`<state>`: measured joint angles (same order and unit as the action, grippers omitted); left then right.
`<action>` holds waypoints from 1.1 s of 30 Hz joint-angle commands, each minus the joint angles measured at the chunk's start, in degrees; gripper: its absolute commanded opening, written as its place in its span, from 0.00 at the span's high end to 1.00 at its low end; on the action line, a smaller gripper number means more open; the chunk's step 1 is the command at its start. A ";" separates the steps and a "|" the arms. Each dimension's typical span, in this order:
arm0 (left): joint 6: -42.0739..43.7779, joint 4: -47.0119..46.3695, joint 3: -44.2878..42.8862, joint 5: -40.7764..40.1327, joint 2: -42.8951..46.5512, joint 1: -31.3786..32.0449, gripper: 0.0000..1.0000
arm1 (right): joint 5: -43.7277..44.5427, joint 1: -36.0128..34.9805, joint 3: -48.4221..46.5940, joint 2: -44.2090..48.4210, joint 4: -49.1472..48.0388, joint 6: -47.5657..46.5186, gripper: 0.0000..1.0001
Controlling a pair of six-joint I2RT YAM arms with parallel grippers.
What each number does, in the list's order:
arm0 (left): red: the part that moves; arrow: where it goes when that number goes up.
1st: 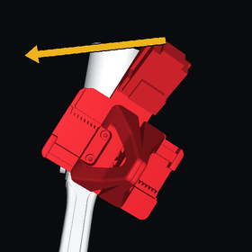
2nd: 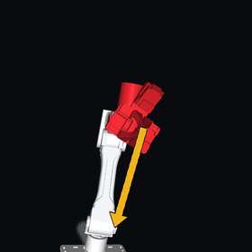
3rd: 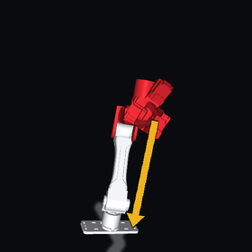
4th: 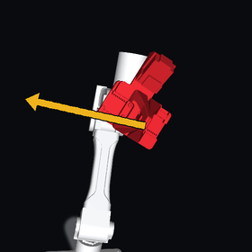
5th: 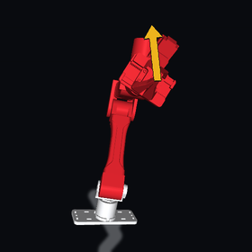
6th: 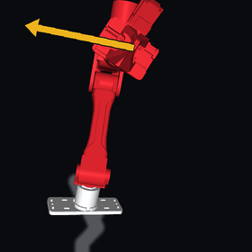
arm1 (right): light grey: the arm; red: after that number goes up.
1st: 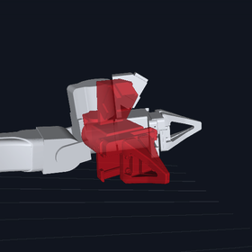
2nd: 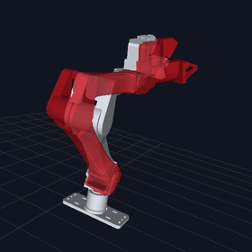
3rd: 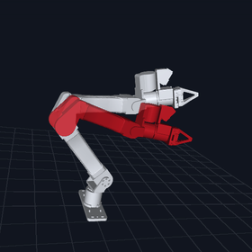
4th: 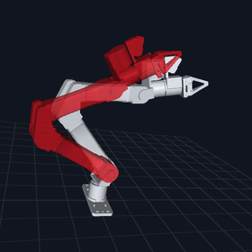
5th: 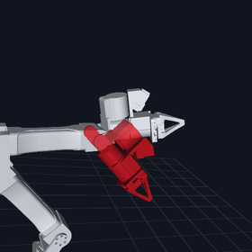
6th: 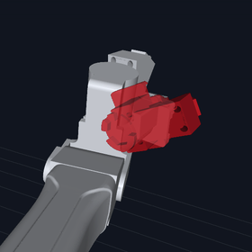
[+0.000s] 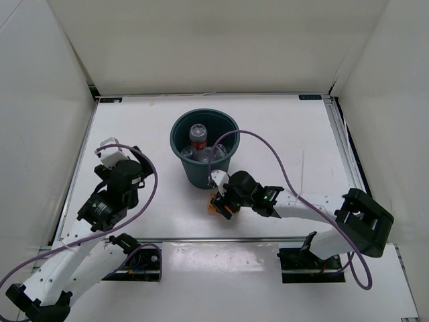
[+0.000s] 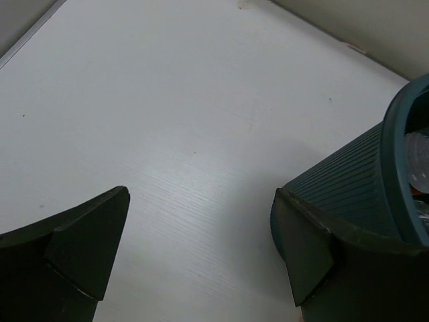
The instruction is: Put the plastic bottles in the bin
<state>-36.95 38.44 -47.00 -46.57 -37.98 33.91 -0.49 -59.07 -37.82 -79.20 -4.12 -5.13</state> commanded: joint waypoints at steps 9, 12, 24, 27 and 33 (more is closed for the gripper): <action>-12.34 7.36 0.50 -7.22 1.77 -0.25 0.00 | -8.03 0.79 -0.05 9.93 15.15 4.51 0.61; -17.71 8.94 3.22 -7.83 2.82 -0.25 0.00 | -8.65 0.80 -2.78 15.98 23.07 3.98 0.63; -21.86 12.28 5.79 -7.31 2.83 -0.25 0.00 | -11.10 0.80 -3.40 10.75 17.41 0.73 0.26; -21.15 13.85 4.47 -7.31 2.30 -0.25 0.00 | -11.90 0.80 -2.79 7.22 13.72 0.73 0.24; -20.00 18.51 1.40 -6.79 2.29 -0.25 0.00 | -13.39 0.80 -1.99 0.55 5.62 0.81 0.23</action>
<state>-57.82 53.47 -42.26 -53.10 -35.86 33.89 -11.73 -58.24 -39.86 -76.73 8.40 -3.62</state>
